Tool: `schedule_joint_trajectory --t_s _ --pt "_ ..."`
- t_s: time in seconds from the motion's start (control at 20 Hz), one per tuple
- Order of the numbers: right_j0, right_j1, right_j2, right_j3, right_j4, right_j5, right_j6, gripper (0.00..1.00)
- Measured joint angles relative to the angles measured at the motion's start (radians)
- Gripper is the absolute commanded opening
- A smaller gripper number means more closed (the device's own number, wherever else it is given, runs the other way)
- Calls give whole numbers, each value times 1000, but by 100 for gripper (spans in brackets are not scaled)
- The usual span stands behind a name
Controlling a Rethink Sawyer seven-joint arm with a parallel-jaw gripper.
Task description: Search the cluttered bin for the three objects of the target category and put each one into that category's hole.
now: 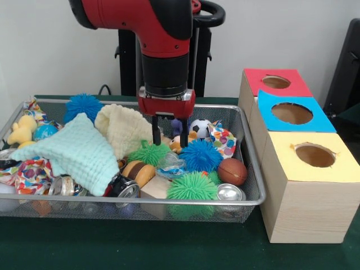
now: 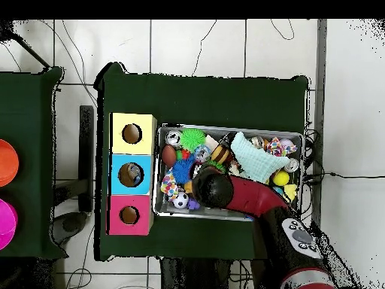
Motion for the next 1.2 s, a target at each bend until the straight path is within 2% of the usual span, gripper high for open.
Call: schedule_joint_trajectory --t_s 0.7,1.2 --pt "14 44 1 -11 0 -1 0 100" --pt "13 44 2 -85 0 -1 0 100"
